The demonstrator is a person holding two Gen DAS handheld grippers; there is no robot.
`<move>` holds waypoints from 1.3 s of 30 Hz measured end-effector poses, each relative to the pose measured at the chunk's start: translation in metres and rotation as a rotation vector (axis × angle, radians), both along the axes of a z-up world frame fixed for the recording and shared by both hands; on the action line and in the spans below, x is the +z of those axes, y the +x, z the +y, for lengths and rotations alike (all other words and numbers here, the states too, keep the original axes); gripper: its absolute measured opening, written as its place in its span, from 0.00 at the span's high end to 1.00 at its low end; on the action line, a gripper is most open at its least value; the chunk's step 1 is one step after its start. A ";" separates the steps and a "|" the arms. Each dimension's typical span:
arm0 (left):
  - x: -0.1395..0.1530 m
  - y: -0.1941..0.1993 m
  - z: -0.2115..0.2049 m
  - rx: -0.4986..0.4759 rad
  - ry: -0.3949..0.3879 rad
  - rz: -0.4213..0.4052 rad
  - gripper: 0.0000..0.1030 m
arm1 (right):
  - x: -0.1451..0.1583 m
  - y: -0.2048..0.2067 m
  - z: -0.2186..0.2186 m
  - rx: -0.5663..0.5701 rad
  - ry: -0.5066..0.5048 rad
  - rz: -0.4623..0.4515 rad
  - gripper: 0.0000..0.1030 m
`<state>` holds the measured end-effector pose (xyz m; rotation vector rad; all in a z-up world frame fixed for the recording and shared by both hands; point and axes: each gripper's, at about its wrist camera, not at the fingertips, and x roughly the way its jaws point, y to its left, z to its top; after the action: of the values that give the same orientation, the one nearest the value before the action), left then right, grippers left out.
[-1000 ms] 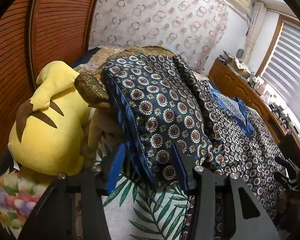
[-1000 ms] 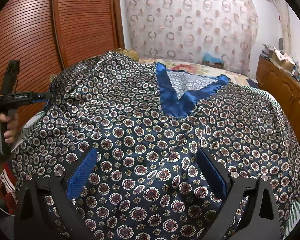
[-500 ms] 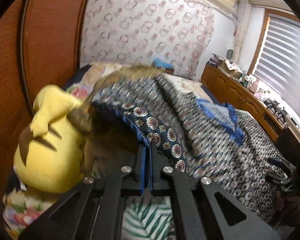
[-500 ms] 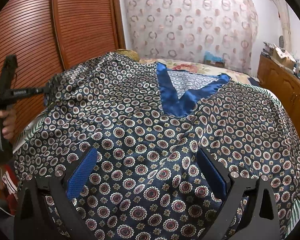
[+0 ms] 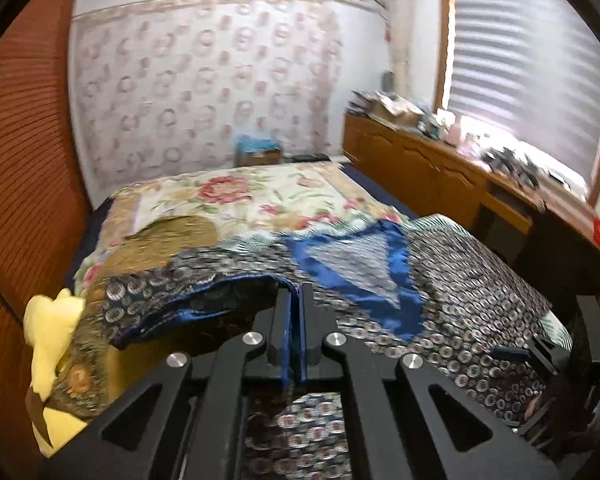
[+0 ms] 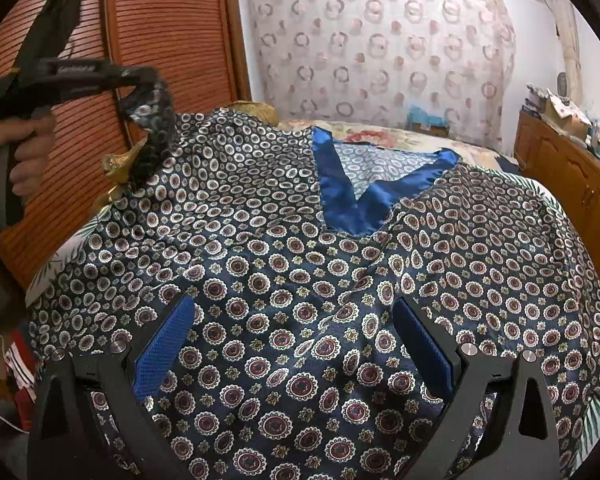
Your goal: Fold small clothes
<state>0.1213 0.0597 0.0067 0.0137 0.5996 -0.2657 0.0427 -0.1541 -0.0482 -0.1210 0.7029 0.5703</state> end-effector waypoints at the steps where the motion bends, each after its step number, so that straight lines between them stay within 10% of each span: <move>1: 0.001 -0.001 -0.006 -0.004 0.007 -0.001 0.98 | 0.000 0.000 -0.001 0.000 0.003 0.001 0.02; 19: -0.003 -0.068 0.024 0.126 0.055 -0.028 0.65 | 0.035 0.010 0.007 0.064 -0.009 -0.076 0.12; 27: -0.023 -0.090 0.048 0.193 0.007 -0.016 0.62 | 0.057 0.055 0.080 0.250 -0.053 -0.159 0.30; 39: -0.034 -0.104 0.070 0.240 -0.028 -0.014 0.60 | 0.019 0.105 0.205 0.424 -0.108 -0.001 0.43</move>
<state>0.0172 0.1299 -0.0270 -0.0830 0.5777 -0.0415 0.1476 0.0511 -0.0289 -0.3772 0.7109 0.9372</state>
